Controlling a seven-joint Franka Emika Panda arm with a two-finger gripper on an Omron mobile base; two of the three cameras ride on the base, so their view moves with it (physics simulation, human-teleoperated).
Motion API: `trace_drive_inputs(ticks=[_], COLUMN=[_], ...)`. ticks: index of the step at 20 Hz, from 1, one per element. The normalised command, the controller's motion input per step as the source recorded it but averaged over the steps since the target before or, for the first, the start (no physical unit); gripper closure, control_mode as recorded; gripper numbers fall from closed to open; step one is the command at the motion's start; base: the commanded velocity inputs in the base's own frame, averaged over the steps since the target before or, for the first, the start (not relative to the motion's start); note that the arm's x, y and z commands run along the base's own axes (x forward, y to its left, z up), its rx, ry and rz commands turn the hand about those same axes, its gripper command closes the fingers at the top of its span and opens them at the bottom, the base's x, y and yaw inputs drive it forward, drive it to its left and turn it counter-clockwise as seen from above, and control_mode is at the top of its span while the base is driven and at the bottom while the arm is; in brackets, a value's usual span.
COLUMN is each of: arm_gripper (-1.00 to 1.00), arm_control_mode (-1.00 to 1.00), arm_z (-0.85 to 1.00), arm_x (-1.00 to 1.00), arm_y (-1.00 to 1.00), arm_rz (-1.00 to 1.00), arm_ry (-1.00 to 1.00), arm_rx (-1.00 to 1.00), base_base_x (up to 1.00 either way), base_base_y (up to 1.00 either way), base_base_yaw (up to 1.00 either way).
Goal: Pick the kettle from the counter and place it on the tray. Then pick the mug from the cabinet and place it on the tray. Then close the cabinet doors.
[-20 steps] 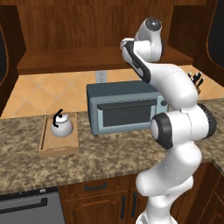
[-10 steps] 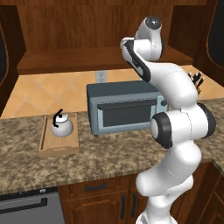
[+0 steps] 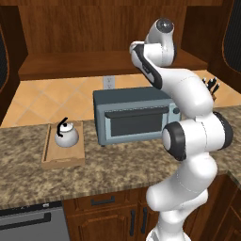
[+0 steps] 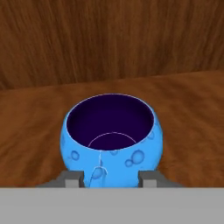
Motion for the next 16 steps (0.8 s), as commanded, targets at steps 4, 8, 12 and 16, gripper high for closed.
trace_drive_inputs(ticks=[4,8,12,16], arm_gripper=[1.00,1.00,1.00,1.00], arm_control_mode=[-1.00,-1.00,-1.00,-1.00], arm_z=[-0.05,-0.08,-0.08,0.00], arm_x=[0.00,0.00,0.00,-0.14], arm_y=[0.00,0.00,0.00,0.00], arm_rz=[-0.01,0.00,0.00,0.00], arm_ry=[0.00,0.00,0.00,0.00], arm_rx=[0.00,0.00,-0.01,0.00], base_base_x=[0.00,0.00,0.00,0.00], base_base_y=[0.00,0.00,0.00,0.00], base_base_yaw=[0.00,0.00,0.00,0.00])
